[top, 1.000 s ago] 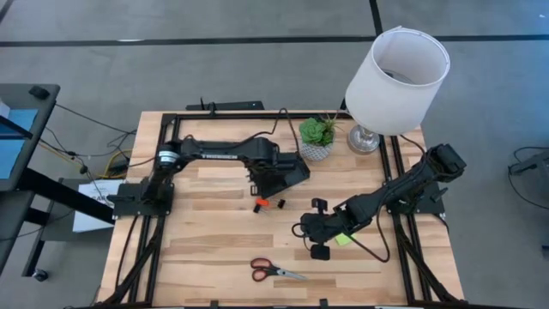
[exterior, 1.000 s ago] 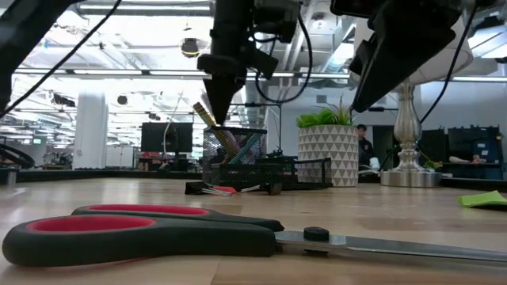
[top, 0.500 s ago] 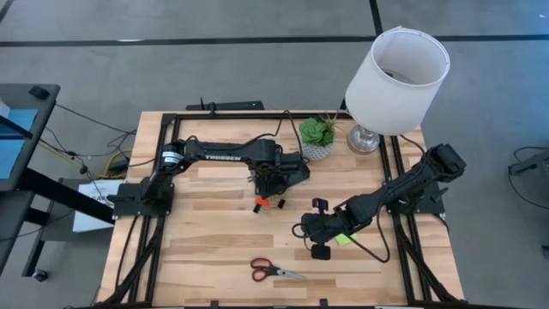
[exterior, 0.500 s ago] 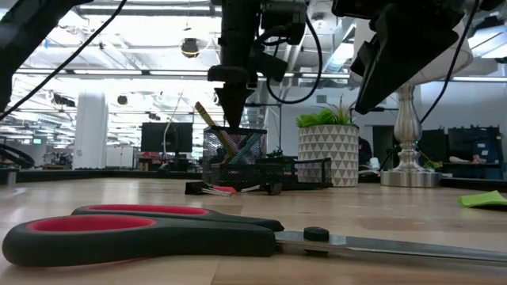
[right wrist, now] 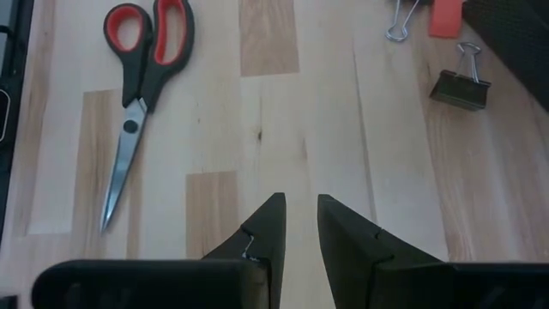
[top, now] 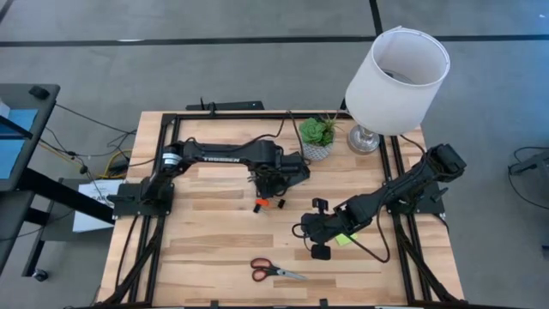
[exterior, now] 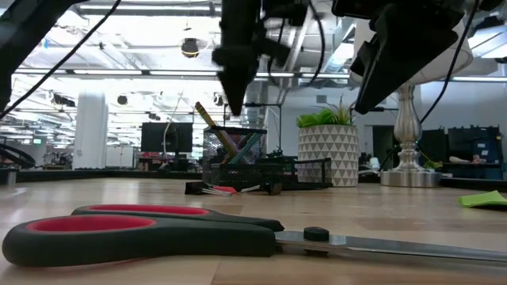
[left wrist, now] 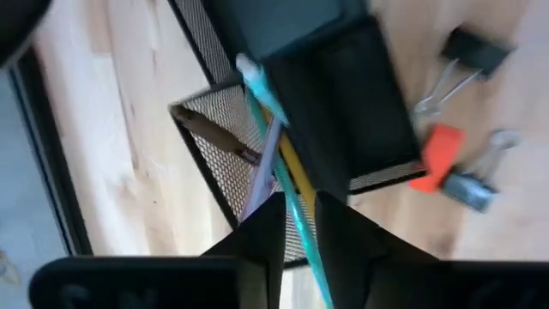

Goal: Pick and place office supplies into organizer
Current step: Put the left black binder clip into the black desk organizer

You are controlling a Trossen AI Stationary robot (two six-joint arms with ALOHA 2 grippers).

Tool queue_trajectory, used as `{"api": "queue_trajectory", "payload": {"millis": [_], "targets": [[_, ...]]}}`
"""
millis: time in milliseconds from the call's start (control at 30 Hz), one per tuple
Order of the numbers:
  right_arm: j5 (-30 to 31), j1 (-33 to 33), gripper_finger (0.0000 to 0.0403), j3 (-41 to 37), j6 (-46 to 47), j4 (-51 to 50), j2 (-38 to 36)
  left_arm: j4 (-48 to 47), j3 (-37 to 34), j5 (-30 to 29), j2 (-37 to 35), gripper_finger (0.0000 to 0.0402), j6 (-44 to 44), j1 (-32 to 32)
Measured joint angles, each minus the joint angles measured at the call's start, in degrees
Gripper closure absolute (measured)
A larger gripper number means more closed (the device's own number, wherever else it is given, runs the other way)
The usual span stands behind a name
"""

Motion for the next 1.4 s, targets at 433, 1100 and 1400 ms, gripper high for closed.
{"api": "queue_trajectory", "payload": {"millis": [433, 1100, 1400], "targets": [[0.1, 0.3, 0.0338, -0.1, 4.2, -1.5, -1.4, -10.1, 18.5, 5.7, -7.1, 0.0352, -13.3, -6.2], [28.0, 9.0, 0.0338, -12.5, 7.3, 8.3, -20.4, -1.4, -32.7, -20.8, -35.4, 0.0352, -50.7, -29.5], [25.5, 8.9, 0.0338, -35.6, 0.6, 52.2, -19.6, 64.7, -65.2, -5.8, -40.9, 0.0352, -34.3, -31.9]]}}
